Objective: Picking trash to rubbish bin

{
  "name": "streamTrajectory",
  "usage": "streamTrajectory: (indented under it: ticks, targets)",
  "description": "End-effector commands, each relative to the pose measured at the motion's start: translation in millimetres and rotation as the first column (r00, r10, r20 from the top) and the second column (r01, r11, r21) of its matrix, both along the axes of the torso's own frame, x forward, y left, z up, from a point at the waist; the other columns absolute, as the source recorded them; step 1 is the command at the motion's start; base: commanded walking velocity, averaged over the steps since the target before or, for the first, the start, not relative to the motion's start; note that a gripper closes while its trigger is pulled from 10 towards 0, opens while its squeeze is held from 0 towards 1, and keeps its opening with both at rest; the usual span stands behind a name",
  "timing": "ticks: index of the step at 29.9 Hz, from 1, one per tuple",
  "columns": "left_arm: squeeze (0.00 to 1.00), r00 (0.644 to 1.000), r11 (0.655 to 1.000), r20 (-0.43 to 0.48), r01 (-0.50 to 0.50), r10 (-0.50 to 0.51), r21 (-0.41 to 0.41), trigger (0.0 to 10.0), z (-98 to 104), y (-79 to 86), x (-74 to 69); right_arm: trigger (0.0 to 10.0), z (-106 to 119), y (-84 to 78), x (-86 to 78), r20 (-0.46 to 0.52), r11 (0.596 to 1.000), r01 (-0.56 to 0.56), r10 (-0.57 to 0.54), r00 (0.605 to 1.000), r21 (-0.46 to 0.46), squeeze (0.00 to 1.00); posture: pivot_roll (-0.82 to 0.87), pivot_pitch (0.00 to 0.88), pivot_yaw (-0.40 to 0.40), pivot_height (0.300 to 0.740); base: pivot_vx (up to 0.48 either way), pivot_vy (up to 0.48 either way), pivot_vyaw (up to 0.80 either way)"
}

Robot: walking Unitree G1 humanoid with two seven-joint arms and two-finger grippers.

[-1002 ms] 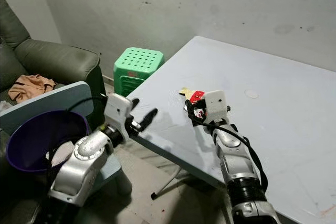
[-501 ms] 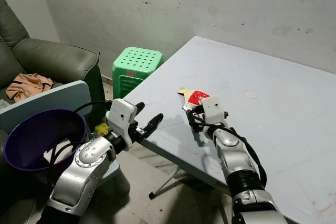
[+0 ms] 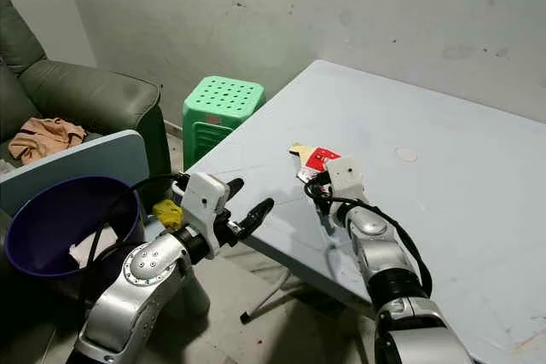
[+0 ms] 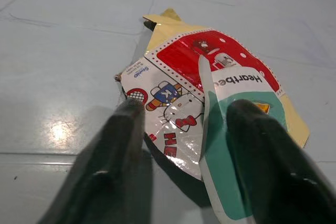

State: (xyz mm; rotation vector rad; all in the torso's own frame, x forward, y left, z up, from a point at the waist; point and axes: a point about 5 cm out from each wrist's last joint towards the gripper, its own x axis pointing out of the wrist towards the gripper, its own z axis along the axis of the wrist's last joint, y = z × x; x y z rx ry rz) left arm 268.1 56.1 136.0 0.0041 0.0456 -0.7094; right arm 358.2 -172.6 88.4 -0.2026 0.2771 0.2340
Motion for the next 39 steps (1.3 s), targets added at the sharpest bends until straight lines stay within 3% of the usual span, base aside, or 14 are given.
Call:
streamTrajectory:
  ticks: [1, 15, 30, 35, 39]
  targets:
    - [0.0, 1.0, 1.0, 0.01, 0.011, -0.011, -0.009, 10.0, 5, -3.2, -2.5, 0.0, 6, -5.2, 4.7, 0.004, 1.0, 0.023, -0.023, 1.0, -0.007, 0.0, 0.06, 0.0, -0.091, 0.74, 0.0, 0.0, 0.0]
    - [0.0, 1.0, 1.0, 0.013, 0.004, -0.004, -0.013, 10.0, 7, -3.3, -0.1, 0.0, 2, -11.6, 4.9, -0.02, 0.998, 0.066, -0.066, 0.998, -0.02, 0.0, 0.06, 0.0, -0.088, 0.74, 0.0, 0.0, 0.0]
    - [0.0, 0.999, 1.0, 0.037, -0.006, 0.007, -0.022, 10.0, 13, -3.8, 7.0, 0.0, 3, -15.1, 5.6, -0.03, 0.994, 0.107, -0.106, 0.994, 0.035, 0.0, 0.05, 0.0, -0.076, 0.74, 0.0, 0.0, 0.0]
    - [0.0, 0.998, 1.0, 0.058, -0.009, 0.01, -0.025, 10.0, 16, -3.8, 12.3, 0.0, 9, -15.8, 6.8, -0.011, 0.987, 0.092, -0.091, 0.996, 0.136, 0.0, 0.05, 0.0, -0.073, 0.74, 0.0, 0.0, 0.0]
    - [0.0, 0.993, 1.0, 0.116, -0.021, 0.024, -0.022, 10.0, 22, -1.2, 20.7, 0.0, 25, -16.4, 5.5, 0.127, 0.965, 0.021, -0.056, 0.99, 0.261, 0.0, 0.04, 0.0, -0.07, 0.74, 0.0, 0.0, 0.0]
